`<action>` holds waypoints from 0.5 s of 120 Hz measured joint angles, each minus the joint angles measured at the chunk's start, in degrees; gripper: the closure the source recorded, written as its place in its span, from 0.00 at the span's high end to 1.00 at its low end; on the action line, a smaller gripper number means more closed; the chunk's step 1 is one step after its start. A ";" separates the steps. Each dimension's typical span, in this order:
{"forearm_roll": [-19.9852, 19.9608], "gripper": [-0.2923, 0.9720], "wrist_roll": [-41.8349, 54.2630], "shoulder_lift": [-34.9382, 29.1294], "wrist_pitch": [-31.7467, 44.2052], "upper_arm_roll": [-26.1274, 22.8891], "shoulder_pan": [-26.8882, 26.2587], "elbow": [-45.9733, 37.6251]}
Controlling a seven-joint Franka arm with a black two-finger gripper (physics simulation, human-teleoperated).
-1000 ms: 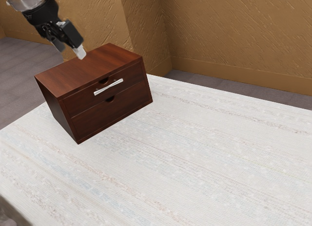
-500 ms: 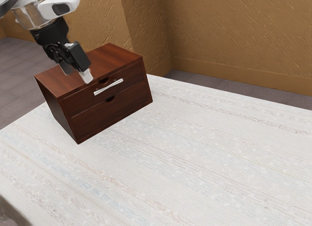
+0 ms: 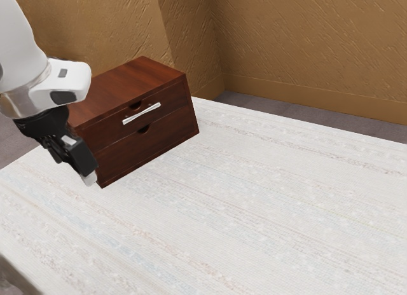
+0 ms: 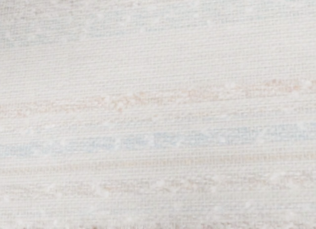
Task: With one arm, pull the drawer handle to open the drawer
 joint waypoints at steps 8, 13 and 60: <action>0.55 0.77 -1.31 -0.22 3.47 -0.13 -0.32 -3.07; 0.69 0.77 -1.54 1.10 6.98 -0.14 -0.39 -4.15; 3.51 0.77 -2.14 19.43 26.94 1.43 1.80 3.34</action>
